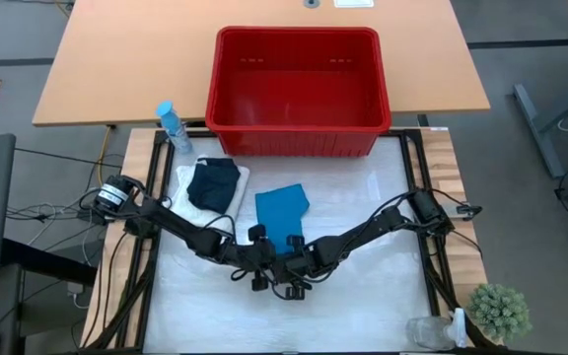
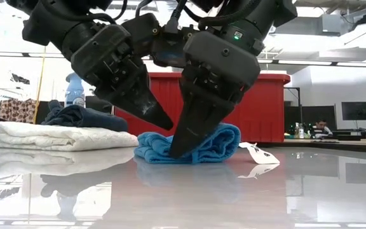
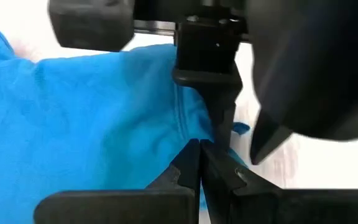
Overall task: Fold Laundry from Bin
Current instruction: Fold the blue shorts
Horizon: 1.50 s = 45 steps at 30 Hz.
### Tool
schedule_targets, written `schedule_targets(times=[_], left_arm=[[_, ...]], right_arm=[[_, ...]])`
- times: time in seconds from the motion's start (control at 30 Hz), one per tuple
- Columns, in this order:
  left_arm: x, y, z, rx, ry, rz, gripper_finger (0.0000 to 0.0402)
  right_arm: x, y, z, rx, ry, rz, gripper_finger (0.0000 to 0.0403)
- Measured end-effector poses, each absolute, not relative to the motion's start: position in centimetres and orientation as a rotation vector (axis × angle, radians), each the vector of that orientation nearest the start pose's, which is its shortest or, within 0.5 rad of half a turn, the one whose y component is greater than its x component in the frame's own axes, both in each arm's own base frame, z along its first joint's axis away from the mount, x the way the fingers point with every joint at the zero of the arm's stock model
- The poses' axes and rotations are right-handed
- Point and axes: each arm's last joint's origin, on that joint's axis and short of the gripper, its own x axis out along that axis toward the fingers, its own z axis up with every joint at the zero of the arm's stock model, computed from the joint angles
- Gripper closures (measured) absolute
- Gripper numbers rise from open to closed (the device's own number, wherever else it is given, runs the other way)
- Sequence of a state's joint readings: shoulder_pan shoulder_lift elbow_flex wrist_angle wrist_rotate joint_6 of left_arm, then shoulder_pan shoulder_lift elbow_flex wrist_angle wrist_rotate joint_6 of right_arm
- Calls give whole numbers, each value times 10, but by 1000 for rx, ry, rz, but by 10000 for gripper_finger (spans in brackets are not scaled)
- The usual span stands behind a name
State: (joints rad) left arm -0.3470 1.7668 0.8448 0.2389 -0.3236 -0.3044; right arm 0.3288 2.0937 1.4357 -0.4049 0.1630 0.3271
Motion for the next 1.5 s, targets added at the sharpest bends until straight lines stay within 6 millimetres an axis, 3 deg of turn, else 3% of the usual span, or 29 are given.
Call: schedule_targets(times=[0.17, 0.73, 0.93, 1.07, 1.27, 1.37, 1.5], left_arm=[[319, -106, 138, -103, 649, 85, 402], [303, -98, 118, -114, 640, 144, 401], [292, -88, 106, -167, 673, 199, 401], [288, -87, 102, -188, 683, 210, 402], [287, -91, 102, -173, 697, 167, 401], [287, -92, 102, -164, 706, 141, 401], [287, -93, 102, -109, 722, 83, 401]], right_arm=[[408, 132, 146, 46, 1043, -19, 260], [414, 131, 156, 60, 1018, -22, 260], [402, 128, 179, 63, 1049, -16, 261], [390, 121, 208, 71, 1035, -24, 261], [377, 98, 253, -71, 901, -186, 267], [380, 75, 254, -135, 921, -228, 275], [394, 41, 237, -123, 955, -145, 283]])
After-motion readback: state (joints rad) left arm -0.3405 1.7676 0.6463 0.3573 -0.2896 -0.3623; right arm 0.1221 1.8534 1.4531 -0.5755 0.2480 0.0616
